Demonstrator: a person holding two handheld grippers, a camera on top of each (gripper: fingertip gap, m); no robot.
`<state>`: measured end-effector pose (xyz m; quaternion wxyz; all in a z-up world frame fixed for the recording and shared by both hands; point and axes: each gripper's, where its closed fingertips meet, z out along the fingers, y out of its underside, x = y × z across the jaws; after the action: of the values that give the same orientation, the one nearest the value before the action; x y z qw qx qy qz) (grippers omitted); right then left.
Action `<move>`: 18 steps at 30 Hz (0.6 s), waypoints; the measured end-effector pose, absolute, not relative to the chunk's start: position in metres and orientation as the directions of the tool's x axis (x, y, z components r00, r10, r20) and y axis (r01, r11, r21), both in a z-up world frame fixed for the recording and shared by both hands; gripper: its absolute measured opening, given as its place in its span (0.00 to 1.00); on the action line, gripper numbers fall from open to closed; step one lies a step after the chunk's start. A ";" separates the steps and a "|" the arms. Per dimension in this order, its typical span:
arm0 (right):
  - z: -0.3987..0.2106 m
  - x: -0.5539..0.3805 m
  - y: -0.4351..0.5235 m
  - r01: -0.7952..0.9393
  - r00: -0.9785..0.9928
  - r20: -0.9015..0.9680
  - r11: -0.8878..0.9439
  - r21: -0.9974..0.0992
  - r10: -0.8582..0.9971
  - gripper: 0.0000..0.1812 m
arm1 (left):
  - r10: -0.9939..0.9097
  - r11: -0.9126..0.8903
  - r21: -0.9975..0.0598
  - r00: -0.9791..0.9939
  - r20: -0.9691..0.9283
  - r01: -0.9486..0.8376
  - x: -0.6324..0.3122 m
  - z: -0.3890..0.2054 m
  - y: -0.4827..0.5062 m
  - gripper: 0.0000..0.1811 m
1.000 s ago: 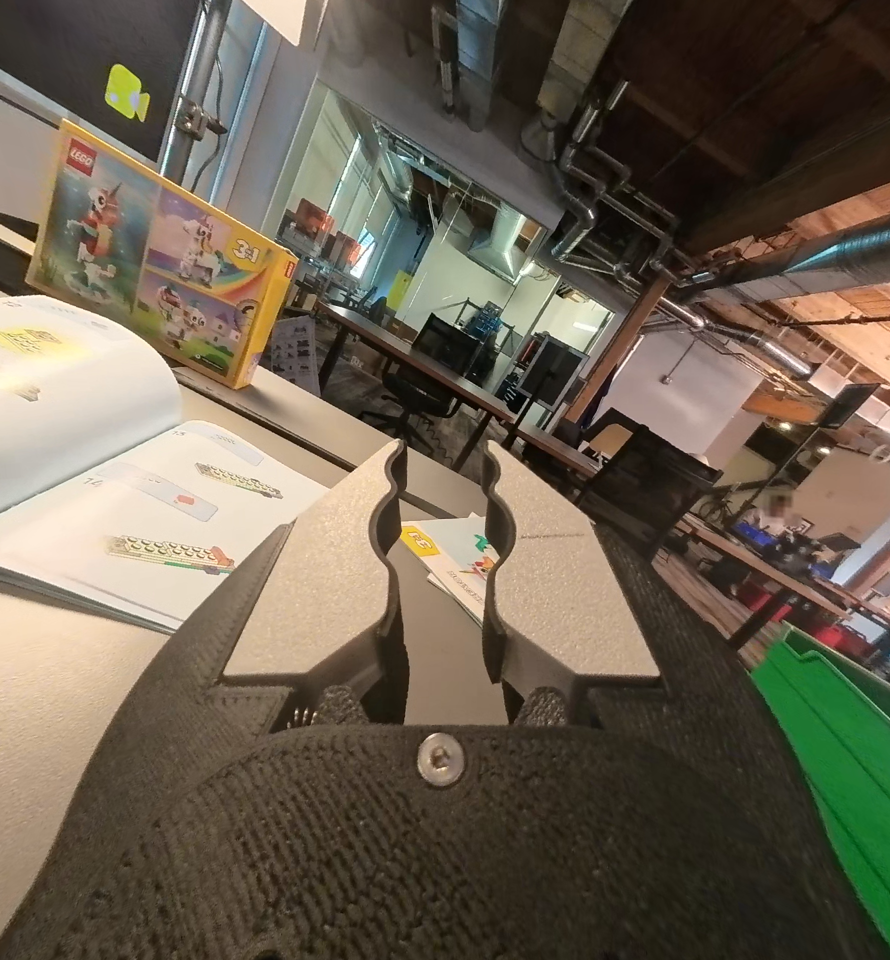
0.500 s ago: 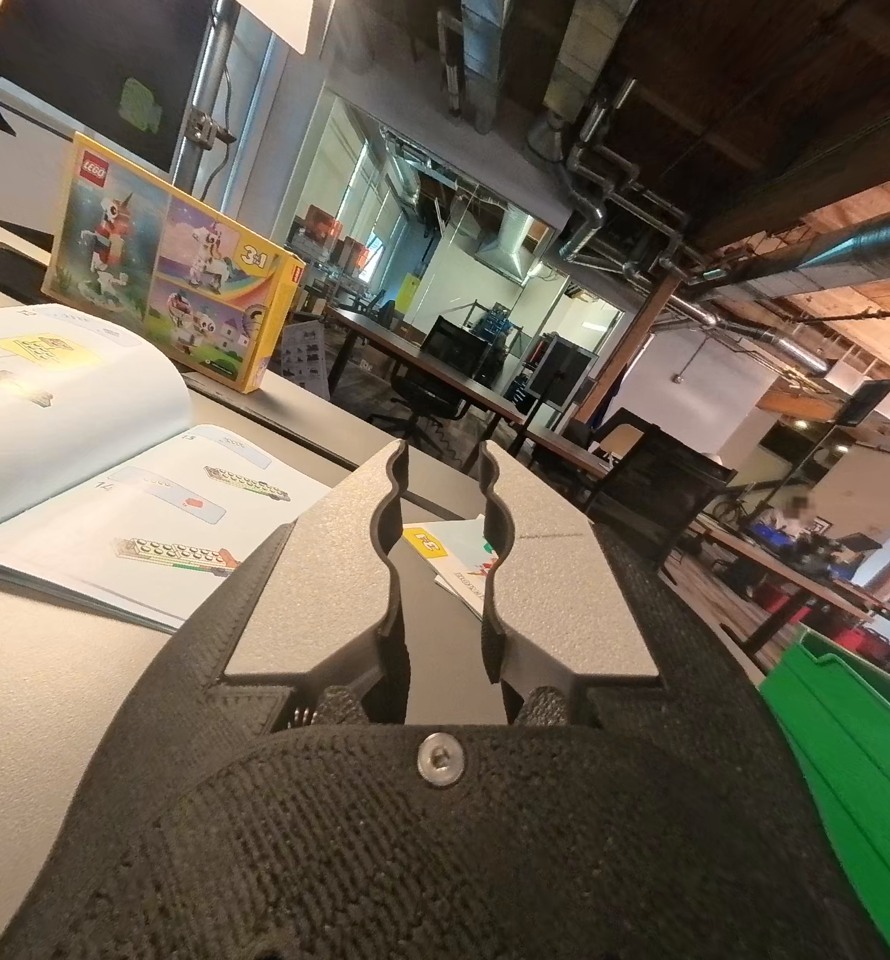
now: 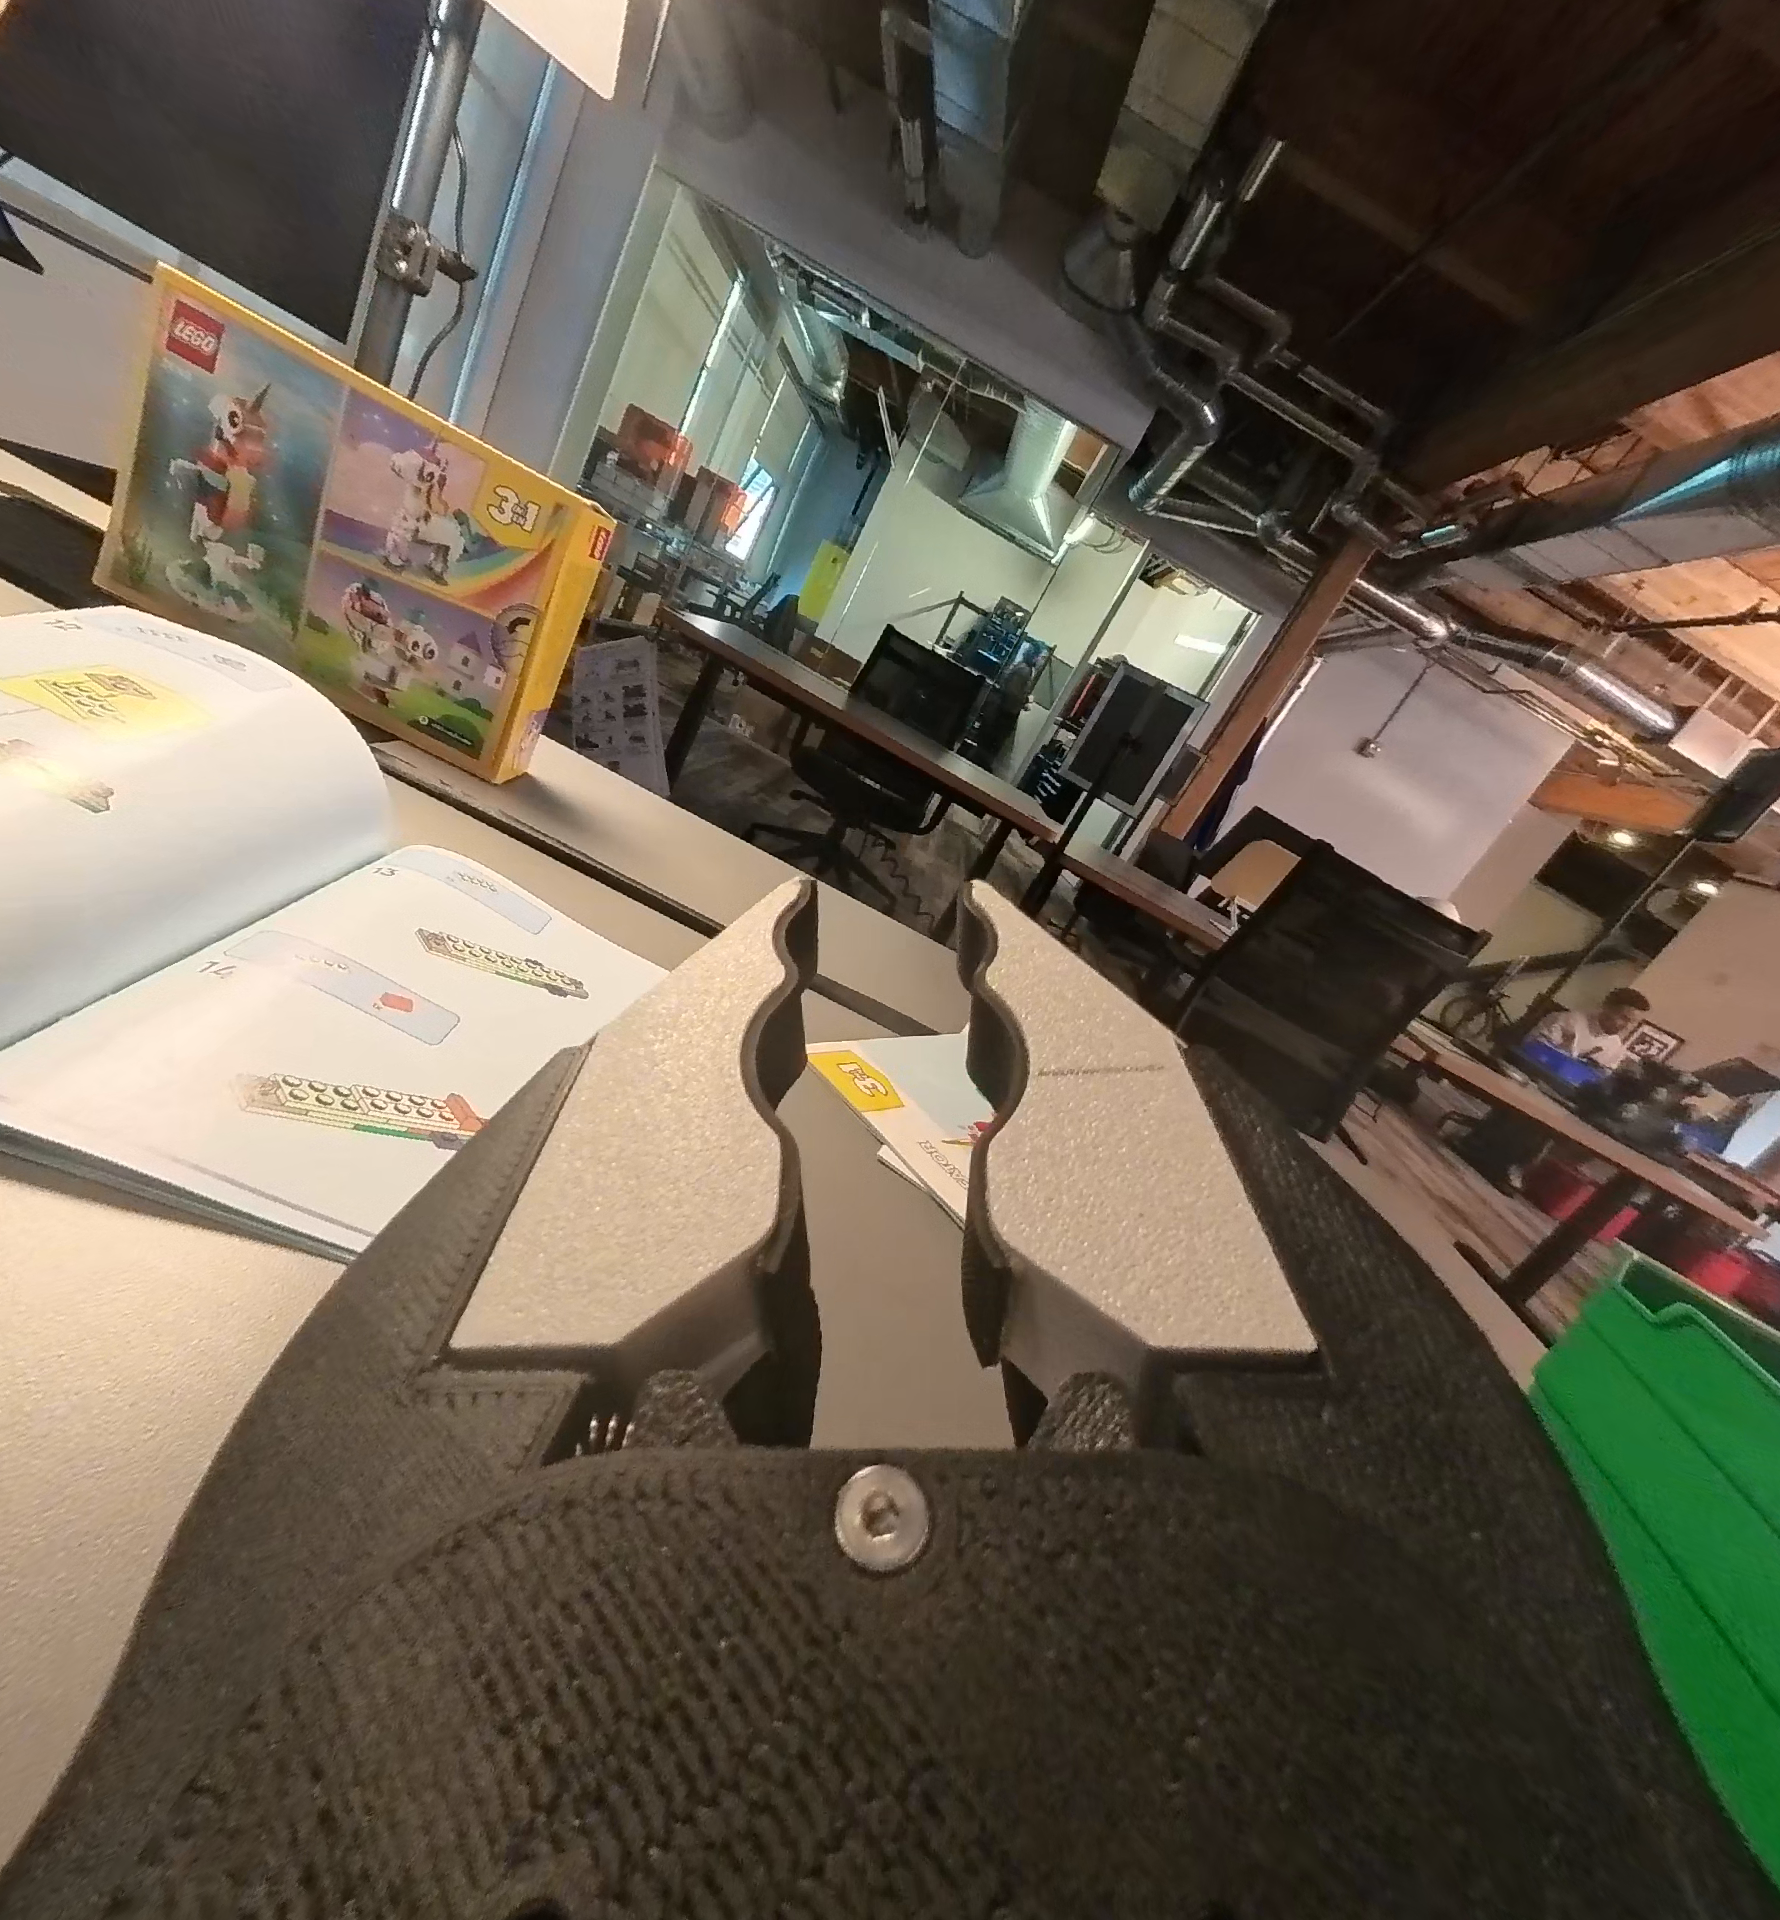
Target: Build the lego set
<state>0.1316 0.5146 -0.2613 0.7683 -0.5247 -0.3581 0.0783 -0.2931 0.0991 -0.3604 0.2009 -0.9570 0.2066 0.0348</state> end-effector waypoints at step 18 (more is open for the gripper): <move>-0.263 0.131 0.515 0.246 0.728 0.457 0.427 -0.870 0.512 0.14 | -0.703 -0.710 -0.074 0.711 0.012 -0.701 -0.299 -0.371 0.098 0.12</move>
<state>0.1307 0.5151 -0.2628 0.7648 -0.5281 -0.3586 0.0870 -0.2991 0.0976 -0.3711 0.0319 -0.9244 0.3796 -0.0194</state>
